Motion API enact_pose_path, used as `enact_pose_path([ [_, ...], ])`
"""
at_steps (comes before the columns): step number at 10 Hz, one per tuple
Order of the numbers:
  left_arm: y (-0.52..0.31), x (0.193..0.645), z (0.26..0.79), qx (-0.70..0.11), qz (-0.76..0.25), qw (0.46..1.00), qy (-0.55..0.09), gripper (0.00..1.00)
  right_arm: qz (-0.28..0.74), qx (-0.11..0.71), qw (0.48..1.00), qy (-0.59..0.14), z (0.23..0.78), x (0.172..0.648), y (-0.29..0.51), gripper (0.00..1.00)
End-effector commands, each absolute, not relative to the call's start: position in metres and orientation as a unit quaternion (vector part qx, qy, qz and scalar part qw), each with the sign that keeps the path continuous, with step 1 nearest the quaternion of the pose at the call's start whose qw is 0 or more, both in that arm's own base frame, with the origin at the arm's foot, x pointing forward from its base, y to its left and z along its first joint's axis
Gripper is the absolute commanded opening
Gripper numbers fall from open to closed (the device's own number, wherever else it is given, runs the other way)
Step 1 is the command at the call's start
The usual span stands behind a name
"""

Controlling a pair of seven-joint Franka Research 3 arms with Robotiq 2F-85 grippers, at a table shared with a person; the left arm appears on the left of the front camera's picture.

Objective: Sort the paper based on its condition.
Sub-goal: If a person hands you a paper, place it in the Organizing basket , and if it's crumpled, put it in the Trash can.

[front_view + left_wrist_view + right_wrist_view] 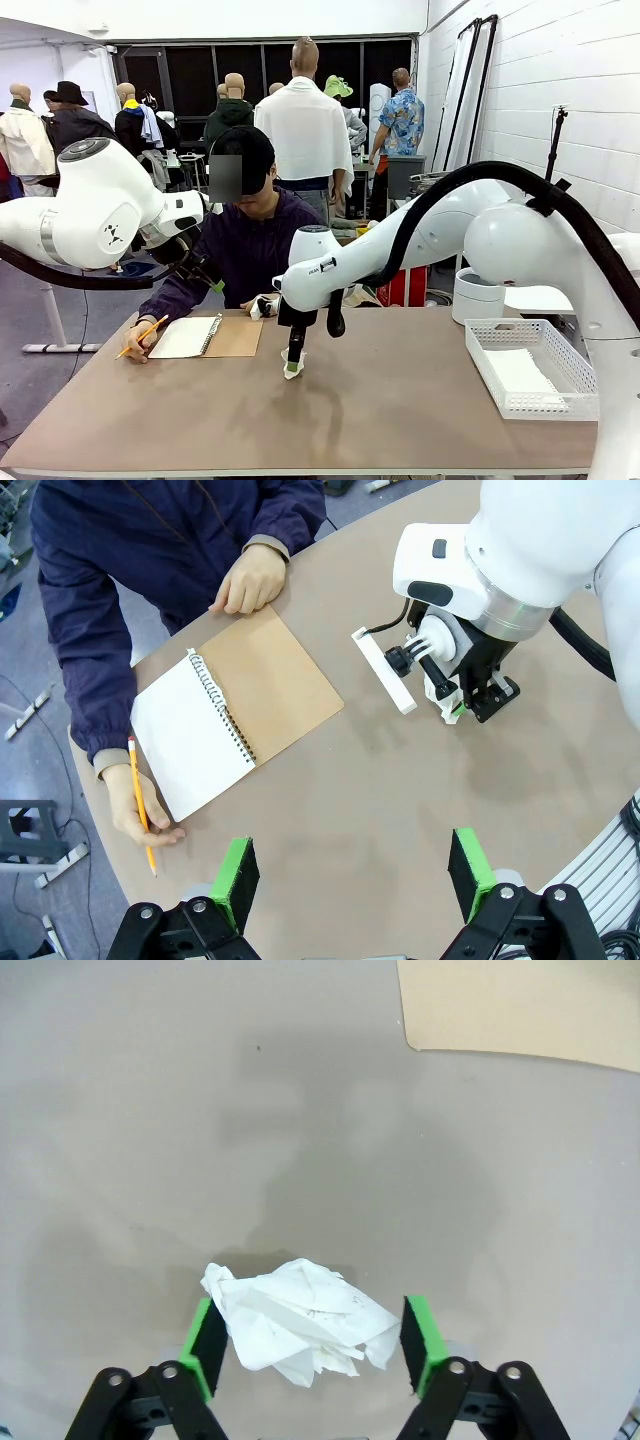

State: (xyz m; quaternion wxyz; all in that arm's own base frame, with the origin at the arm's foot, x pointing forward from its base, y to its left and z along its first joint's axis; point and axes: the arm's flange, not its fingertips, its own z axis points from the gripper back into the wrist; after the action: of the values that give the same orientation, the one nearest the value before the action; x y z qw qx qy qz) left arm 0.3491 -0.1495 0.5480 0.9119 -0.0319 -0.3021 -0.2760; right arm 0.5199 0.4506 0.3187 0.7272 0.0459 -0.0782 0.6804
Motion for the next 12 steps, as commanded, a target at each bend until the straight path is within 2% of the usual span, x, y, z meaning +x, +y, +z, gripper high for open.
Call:
enact_pose_path([
  [1,-0.149,0.35,0.548,-0.033,-0.276,0.912,-0.302,1.0,0.671,0.027,0.738,-0.068,0.32,0.523,0.456,0.67],
  [3,-0.149,0.35,0.548,-0.033,-0.276,0.912,-0.302,1.0,0.667,0.019,0.742,-0.063,0.318,0.525,0.457,0.28],
  [9,-0.149,0.35,0.548,-0.033,-0.276,0.912,-0.302,1.0,0.656,0.062,0.75,-0.064,0.32,0.525,0.449,0.28],
  [11,-0.149,0.35,0.548,-0.033,-0.276,0.912,-0.302,1.0,0.613,0.1,0.779,-0.085,0.339,0.527,0.426,0.28],
  [12,-0.149,0.35,0.548,-0.033,-0.276,0.912,-0.302,1.0,0.574,0.089,0.809,-0.091,0.354,0.529,0.403,0.28],
])
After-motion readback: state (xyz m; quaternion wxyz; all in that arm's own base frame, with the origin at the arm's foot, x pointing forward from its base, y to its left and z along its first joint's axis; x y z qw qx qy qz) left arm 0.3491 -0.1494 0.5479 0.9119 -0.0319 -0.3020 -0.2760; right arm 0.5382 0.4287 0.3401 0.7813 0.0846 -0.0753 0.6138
